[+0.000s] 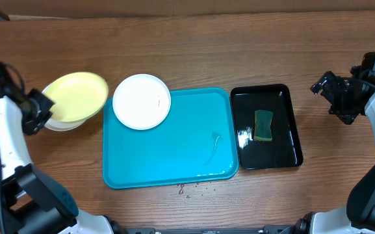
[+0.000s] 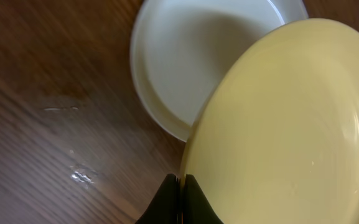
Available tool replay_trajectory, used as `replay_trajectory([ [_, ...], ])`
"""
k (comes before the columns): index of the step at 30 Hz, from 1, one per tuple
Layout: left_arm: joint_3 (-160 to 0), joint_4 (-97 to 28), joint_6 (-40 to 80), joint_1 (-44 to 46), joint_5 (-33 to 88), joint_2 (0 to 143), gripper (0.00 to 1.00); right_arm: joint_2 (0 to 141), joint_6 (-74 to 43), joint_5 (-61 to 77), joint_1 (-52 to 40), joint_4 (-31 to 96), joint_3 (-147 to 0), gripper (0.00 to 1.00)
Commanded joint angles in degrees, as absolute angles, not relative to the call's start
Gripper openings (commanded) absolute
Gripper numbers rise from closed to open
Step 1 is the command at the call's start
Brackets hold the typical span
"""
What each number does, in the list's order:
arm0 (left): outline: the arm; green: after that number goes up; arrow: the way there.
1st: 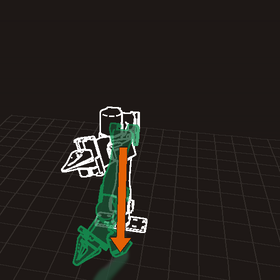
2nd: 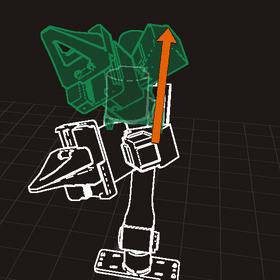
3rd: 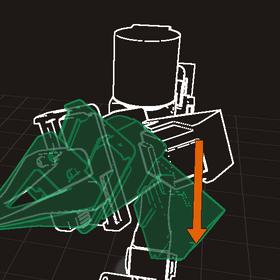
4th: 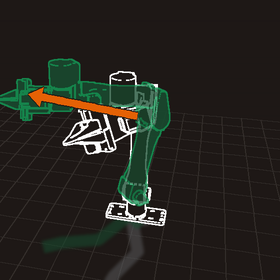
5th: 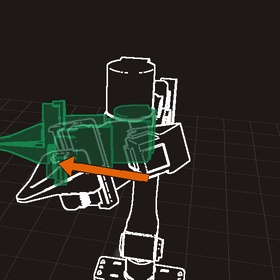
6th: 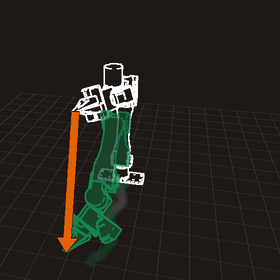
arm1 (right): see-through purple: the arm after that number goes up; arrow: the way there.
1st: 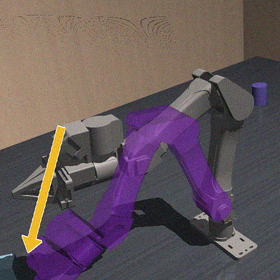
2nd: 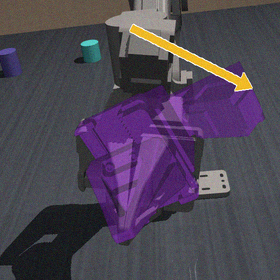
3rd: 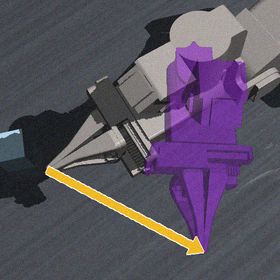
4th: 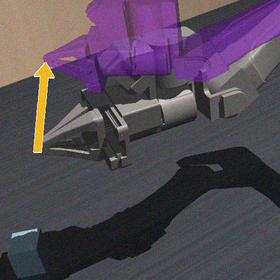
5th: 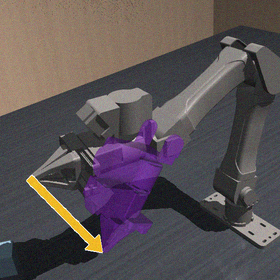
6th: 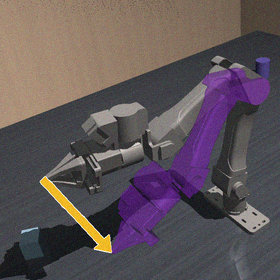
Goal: Clean dirty plates on tray and stack at the side
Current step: 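Carry the yellow plate left and stack it on the white plate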
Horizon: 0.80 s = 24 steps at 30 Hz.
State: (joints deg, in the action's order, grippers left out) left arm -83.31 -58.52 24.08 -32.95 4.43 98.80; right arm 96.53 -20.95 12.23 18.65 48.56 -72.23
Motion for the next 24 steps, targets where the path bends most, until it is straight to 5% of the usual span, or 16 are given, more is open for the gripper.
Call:
replay_trajectory([
  [1, -80.09, -56.29, 24.60, -36.32, 1.78, 98.15, 0.04, 95.68, -21.26, 12.53, 18.83, 48.27, -72.82, 1.00],
  [24, -73.65, -41.87, 25.78, -38.22, 1.04, 98.15, 0.04, 95.68, -21.26, 12.53, 18.83, 48.27, -72.82, 1.00],
])
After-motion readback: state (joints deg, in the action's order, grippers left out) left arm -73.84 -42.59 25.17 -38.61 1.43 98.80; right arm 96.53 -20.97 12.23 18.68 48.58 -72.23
